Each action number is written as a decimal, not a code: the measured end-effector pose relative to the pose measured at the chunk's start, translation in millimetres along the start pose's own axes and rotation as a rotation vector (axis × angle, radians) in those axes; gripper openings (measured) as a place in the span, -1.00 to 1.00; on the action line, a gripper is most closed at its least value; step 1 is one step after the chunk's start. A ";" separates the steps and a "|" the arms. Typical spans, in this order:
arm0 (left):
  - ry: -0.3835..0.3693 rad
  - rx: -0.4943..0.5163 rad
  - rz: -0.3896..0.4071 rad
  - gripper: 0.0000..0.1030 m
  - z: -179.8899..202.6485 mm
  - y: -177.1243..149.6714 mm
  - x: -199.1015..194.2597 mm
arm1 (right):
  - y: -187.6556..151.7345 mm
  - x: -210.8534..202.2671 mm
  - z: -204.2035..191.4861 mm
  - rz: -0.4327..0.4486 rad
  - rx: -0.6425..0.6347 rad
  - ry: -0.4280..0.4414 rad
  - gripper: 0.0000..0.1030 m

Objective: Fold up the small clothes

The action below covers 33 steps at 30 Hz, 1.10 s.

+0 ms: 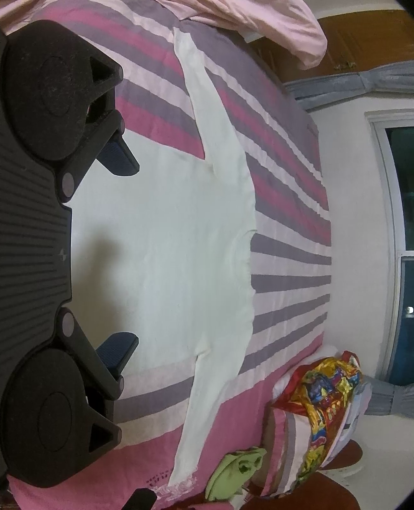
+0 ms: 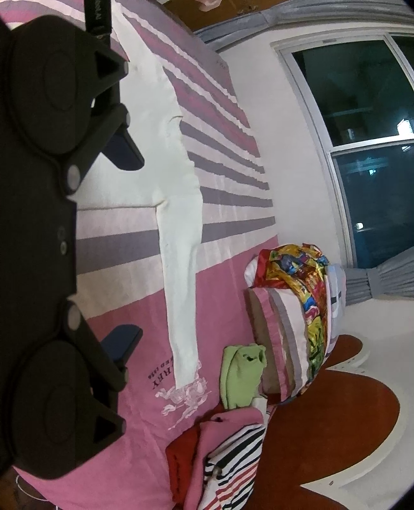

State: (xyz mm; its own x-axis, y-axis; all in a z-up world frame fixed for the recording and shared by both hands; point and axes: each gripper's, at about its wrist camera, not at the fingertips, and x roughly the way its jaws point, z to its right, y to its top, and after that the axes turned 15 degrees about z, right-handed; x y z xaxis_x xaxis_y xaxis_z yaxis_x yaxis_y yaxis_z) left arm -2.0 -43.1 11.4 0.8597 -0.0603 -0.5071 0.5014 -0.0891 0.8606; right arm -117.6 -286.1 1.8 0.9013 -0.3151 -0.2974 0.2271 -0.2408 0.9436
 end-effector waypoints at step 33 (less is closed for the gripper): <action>-0.015 0.108 -0.096 1.00 99.2 13.8 172.4 | -33.6 204.1 143.3 -0.129 0.256 -0.235 0.27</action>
State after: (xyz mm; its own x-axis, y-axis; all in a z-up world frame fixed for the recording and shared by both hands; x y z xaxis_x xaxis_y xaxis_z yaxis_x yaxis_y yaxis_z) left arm 143.6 -153.3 -68.9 0.8065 -0.0615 -0.5880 0.5670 -0.2014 0.7987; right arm 5.8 -473.8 -111.4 0.7553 -0.4624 -0.4644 0.2065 -0.5046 0.8383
